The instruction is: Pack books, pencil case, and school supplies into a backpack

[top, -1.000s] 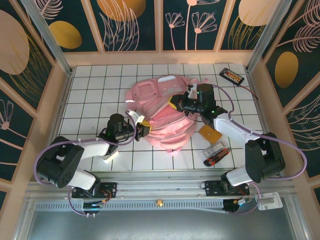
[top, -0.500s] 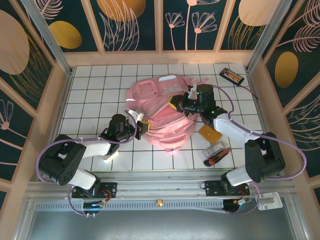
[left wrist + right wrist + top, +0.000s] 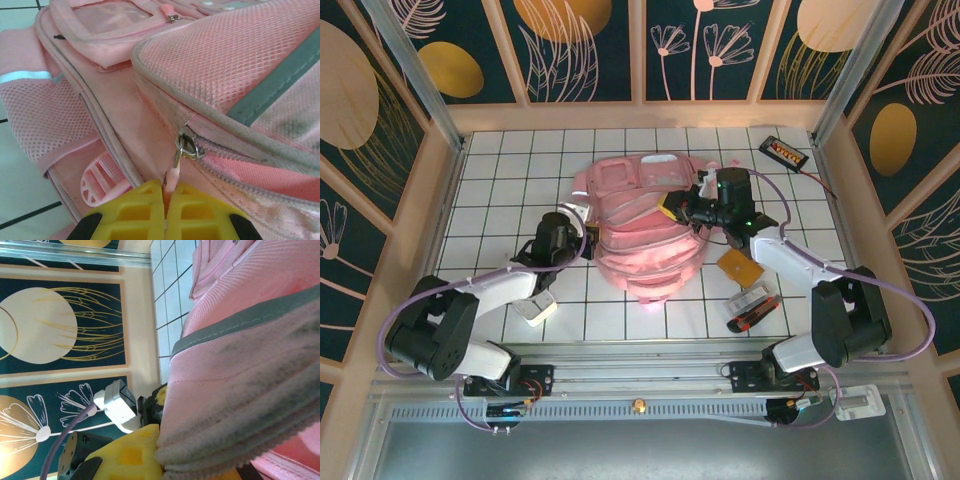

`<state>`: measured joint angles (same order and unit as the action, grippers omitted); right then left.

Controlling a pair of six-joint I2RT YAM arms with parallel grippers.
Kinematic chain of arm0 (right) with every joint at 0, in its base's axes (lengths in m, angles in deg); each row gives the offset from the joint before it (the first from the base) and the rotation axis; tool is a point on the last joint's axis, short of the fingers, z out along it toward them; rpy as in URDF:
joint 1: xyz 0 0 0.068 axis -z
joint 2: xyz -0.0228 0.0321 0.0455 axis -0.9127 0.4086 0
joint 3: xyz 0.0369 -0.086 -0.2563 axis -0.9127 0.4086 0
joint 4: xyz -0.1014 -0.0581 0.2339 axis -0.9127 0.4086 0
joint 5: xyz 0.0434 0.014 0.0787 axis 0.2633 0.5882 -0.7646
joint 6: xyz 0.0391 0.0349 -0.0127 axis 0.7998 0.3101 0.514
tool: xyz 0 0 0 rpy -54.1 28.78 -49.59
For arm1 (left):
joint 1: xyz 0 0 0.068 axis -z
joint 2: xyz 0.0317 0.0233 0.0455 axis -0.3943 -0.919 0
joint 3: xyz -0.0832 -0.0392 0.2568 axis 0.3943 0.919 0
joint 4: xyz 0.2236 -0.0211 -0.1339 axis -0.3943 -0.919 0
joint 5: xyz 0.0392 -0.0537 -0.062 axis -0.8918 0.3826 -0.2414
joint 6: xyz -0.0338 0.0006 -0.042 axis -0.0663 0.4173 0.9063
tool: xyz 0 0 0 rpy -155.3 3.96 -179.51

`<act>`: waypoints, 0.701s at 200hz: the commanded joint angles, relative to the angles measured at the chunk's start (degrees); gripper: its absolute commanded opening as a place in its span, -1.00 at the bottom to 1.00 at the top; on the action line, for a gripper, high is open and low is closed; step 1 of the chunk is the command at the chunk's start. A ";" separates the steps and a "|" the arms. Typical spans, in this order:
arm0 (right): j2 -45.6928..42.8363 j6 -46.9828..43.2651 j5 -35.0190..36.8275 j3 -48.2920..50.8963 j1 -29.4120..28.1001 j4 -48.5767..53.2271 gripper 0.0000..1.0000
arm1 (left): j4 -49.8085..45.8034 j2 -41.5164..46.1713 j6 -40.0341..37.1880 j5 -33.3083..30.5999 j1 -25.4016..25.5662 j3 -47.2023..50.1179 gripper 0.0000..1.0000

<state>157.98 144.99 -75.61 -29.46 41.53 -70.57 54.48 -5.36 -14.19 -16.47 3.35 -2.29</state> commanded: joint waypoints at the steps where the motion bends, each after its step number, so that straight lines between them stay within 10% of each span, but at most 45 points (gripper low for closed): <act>1: -3.47 -2.35 -2.16 -0.48 0.99 -3.35 -1.00 | -5.47 -3.05 2.21 -7.35 -3.34 -1.93 -1.00; 140: -1.46 -2.38 -8.98 -1.60 2.60 -6.94 -1.00 | -9.25 0.97 1.39 -11.69 -5.54 -3.47 -0.82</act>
<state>158.13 144.59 -79.58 -29.44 42.44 -71.18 50.50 -4.82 -14.19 -16.60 1.88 -5.37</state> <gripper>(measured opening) 0.056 0.086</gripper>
